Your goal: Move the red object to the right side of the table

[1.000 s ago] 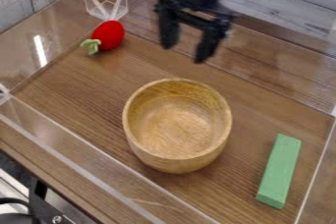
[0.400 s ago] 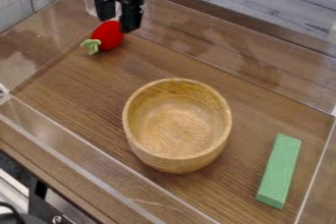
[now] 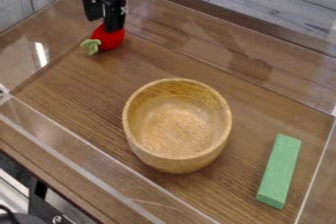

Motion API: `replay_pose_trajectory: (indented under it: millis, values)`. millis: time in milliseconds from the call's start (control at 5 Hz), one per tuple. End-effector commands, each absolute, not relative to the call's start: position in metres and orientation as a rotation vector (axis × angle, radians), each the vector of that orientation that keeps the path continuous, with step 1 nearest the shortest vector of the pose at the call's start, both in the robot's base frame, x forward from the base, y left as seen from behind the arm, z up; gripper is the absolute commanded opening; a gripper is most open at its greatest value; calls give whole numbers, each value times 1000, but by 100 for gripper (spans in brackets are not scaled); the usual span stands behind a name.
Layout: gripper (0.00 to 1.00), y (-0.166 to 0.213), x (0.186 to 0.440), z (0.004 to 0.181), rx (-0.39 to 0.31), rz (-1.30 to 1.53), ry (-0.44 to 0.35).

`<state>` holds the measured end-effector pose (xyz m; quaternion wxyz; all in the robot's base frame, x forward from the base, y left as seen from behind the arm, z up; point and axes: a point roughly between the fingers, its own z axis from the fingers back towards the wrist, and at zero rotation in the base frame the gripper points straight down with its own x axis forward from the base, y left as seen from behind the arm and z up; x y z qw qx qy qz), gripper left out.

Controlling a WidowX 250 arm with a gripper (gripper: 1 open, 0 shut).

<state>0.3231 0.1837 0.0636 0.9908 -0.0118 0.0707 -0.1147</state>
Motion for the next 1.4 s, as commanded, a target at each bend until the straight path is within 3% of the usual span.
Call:
replay_pose_trajectory:
  millis: [0,200,600,1000,1200]
  values:
    - [100,196,332,75,11,-211,85]
    - [100,199,332,65,3,-196,84]
    - [100,192,344,63,-9,-141,82]
    - [100,171,352,41,-21,-42,82]
    - [0,162,358,30,-27,13,80]
